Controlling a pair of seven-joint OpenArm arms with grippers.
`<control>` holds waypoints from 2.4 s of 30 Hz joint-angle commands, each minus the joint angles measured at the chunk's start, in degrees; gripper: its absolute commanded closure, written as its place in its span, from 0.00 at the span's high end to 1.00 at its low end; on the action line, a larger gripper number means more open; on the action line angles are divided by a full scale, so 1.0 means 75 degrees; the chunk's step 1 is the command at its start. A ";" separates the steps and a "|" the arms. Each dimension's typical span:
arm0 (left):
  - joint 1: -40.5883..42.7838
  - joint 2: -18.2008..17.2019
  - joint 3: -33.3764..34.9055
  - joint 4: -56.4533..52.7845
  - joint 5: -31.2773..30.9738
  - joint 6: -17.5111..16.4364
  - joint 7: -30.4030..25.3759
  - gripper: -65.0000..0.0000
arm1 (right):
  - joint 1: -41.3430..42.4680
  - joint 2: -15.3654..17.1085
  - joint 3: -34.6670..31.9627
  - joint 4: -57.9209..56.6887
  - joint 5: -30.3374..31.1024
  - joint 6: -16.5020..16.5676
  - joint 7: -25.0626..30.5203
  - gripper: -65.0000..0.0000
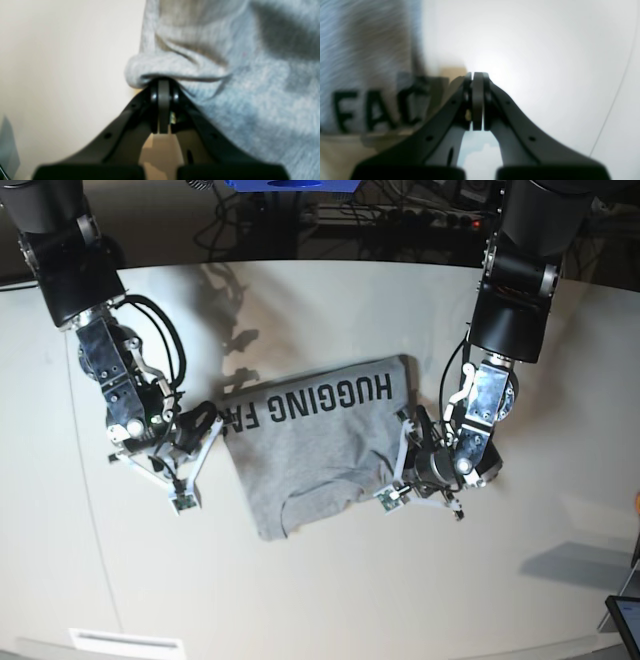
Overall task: Fold the T-shirt properly
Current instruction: 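Release the shirt and lift both grippers away, then lower both grippers onto the shirt and press its fabric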
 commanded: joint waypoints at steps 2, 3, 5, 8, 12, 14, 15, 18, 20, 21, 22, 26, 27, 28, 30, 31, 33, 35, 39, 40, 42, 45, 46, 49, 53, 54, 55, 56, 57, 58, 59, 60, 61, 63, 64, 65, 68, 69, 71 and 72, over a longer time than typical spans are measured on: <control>-0.0269 0.0075 -0.0032 -0.0110 -0.0046 0.0051 -0.0406 0.00 | 0.0157 0.0158 0.0028 -0.0003 0.0046 0.0016 0.0350 0.00; -0.0363 0.0098 -0.0032 -0.0250 -0.0034 0.0051 -0.0488 0.00 | 0.0157 0.0135 0.0028 -0.0109 0.0046 0.0016 0.0409 0.00; -0.0527 0.0262 -0.0020 -0.0555 -0.0034 0.0051 -0.0582 0.00 | 0.0157 0.0135 0.0040 -0.0273 0.0046 0.0016 0.0456 0.00; -0.0691 0.0344 -0.0020 -0.0872 -0.0034 0.0051 -0.0687 0.00 | 0.0122 0.0170 0.0063 -0.0308 0.0046 0.0016 0.0491 0.00; -0.0855 0.0473 -0.0020 -0.1188 -0.0034 0.0051 -0.0957 0.00 | 0.0040 0.0170 0.0075 -0.0308 0.0046 0.0016 0.0550 0.00; -0.1008 0.0520 -0.0020 -0.1340 -0.0034 0.0051 -0.0969 0.00 | 0.0028 0.0158 0.0075 -0.0308 0.0046 0.0016 0.0561 0.00; -0.1043 0.0532 -0.0020 -0.1364 -0.0046 0.0051 -0.0969 0.00 | 0.0028 0.0158 0.0075 -0.0296 0.0046 0.0016 0.0561 0.00; -0.1078 0.0614 -0.0091 -0.1387 -0.0058 0.0051 -0.0992 0.00 | 0.0028 0.0147 0.0075 -0.0296 0.0046 0.0016 0.0561 0.00; -0.1195 0.0614 -0.0044 -0.1422 -0.0116 0.0051 -0.1238 0.00 | 0.0028 0.0135 0.0075 -0.0308 0.0046 0.0016 0.0561 0.00; -0.1219 0.0626 -0.0067 -0.1446 -0.0116 0.0051 -0.1332 0.00 | 0.0028 0.0135 0.0075 -0.0308 0.0046 0.0016 0.0561 0.00; -0.1242 0.0637 -0.0091 -0.1446 -0.0116 0.0051 -0.1355 0.00 | 0.0028 0.0135 0.0075 -0.0296 0.0046 0.0016 0.0561 0.00; -0.1266 0.0614 -0.0126 -0.1258 -0.0128 0.0051 -0.1390 0.00 | 0.0028 0.0135 0.0087 -0.0308 0.0046 0.0016 0.0561 0.00; -0.1230 0.0579 -0.0138 -0.1141 -0.0128 0.0051 -0.1390 0.00 | 0.0028 0.0135 0.0087 -0.0296 0.0046 0.0016 0.0561 0.00; -0.1207 0.0497 -0.0290 -0.1036 -0.0128 0.0051 -0.1390 0.00 | 0.0028 0.0135 0.0087 -0.0296 0.0046 0.0016 0.0561 0.00; -0.1090 0.0473 -0.0712 -0.0883 -0.0128 0.0051 -0.1390 0.00 | 0.0028 0.0135 0.0087 -0.0273 0.0046 0.0016 0.0561 0.00; -0.1031 0.0461 -0.0970 -0.0790 -0.0128 0.0051 -0.1390 0.00 | 0.0016 0.0135 0.0087 -0.0273 0.0046 0.0016 0.0561 0.00; -0.0961 0.0450 -0.1368 -0.0625 -0.0046 0.0051 -0.1390 0.00 | 0.0016 0.0123 0.0087 -0.0273 0.0046 0.0016 0.0561 0.00; -0.0855 0.0438 -0.1743 -0.0473 -0.0046 0.0051 -0.1390 0.00 | 0.0016 0.0123 0.0087 -0.0273 0.0046 0.0016 0.0561 0.00; -0.0422 0.0157 -0.2423 0.0465 -0.0046 0.0051 -0.1332 0.00 | 0.0004 0.0123 0.0087 -0.0191 0.0046 0.0004 0.0937 0.00; -0.0257 0.0098 -0.2552 0.0793 -0.0046 0.0051 -0.1320 0.00 | -0.0007 0.0135 0.0087 -0.0144 0.0046 0.0004 0.1030 0.00; 0.0270 -0.0136 -0.2857 0.1449 -0.0046 0.0051 -0.1074 0.00 | -0.0031 0.0147 0.0099 0.0055 0.0046 0.0004 0.1171 0.00; 0.1173 -0.0394 -0.3279 0.2305 -0.0046 0.0051 -0.0769 0.00 | 0.0028 0.0147 0.0099 0.0430 0.0046 0.0004 0.1194 0.00; 0.1501 -0.0488 -0.3431 0.2563 -0.0046 0.0051 -0.0758 0.00 | 0.0063 0.0135 0.0099 0.0583 0.0046 0.0004 0.1194 0.00; 0.2497 -0.0933 -0.4111 0.3348 -0.0023 0.0051 -0.0734 0.00 | 0.0157 0.0053 0.0040 0.1028 0.0057 0.0016 0.1159 0.00; 0.3341 -0.1144 -0.5108 0.3923 0.1056 0.0051 -0.0183 0.00 | 0.0227 -0.0369 0.0005 0.1134 0.0057 0.0086 0.1148 0.00; 0.3493 -0.1133 -0.5272 0.4087 0.1454 0.0051 -0.0171 0.00 | 0.0251 -0.0498 0.0005 0.1110 0.0057 0.0238 0.1136 0.00; 0.3634 -0.1121 -0.5365 0.4251 0.1747 0.0051 -0.0171 0.00 | 0.0251 -0.0615 0.0005 0.1110 0.0057 0.0449 0.1136 0.00; 0.3857 -0.1109 -0.5471 0.4497 0.1993 0.0051 -0.0171 0.00 | 0.0251 -0.0732 0.0005 0.1145 0.0057 0.0742 0.1136 0.00; 0.4056 -0.1109 -0.5518 0.4708 0.2075 0.0051 -0.0171 0.00 | 0.0251 -0.0814 0.0005 0.1145 0.0057 0.0942 0.1136 0.00; 0.4232 -0.1109 -0.5576 0.4907 0.2087 0.0051 -0.0171 0.00 | 0.0251 -0.0908 0.0005 0.1110 0.0057 0.1129 0.1136 0.00; 0.4408 -0.1109 -0.5600 0.5083 0.2087 0.0051 -0.0171 0.00 | 0.0251 -0.1014 0.0005 0.1110 0.0057 0.1293 0.1136 0.00; 0.4537 -0.1109 -0.5612 0.5200 0.2087 0.0051 -0.0171 0.00 | 0.0251 -0.1096 0.0005 0.1110 0.0057 0.1434 0.1136 0.00; 0.4607 -0.1098 -0.5612 0.5271 0.2087 0.0051 -0.0148 0.00 | 0.0251 -0.1131 -0.0007 0.1110 0.0057 0.1563 0.1136 0.00; 0.4701 -0.0933 -0.5623 0.5353 0.2087 0.0051 -0.0136 0.00 | 0.0262 -0.1260 -0.0007 0.1099 0.0057 0.1868 0.1136 0.00; 0.4701 -0.0828 -0.5635 0.5353 0.2111 0.0051 -0.0136 0.00 | 0.0274 -0.1295 -0.0019 0.1063 0.0057 0.1997 0.1136 0.00; 0.4701 -0.0734 -0.5635 0.5388 0.2111 0.0051 -0.0136 0.00 | 0.0274 -0.1342 -0.0019 0.0993 0.0057 0.2149 0.1136 0.00; 0.4712 -0.0347 -0.5623 0.5458 0.2087 0.0051 -0.0171 0.00 | 0.0297 -0.1518 -0.0019 0.0595 0.0057 0.2583 0.1136 0.00; 0.4666 -0.0183 -0.5612 0.5517 0.2087 0.0051 -0.0183 0.00 | 0.0356 -0.1565 -0.0019 0.0430 0.0057 0.2723 0.1136 0.00; 0.4619 0.0086 -0.5588 0.5564 0.2087 0.0051 -0.0183 0.00 | 0.0450 -0.1623 -0.0194 0.0149 0.0046 0.2852 0.1148 0.00; 0.4537 0.0239 -0.5565 0.5599 0.2087 0.0051 -0.0195 0.00 | 0.0590 -0.1635 -0.0382 -0.0003 0.0046 0.2841 0.1159 0.00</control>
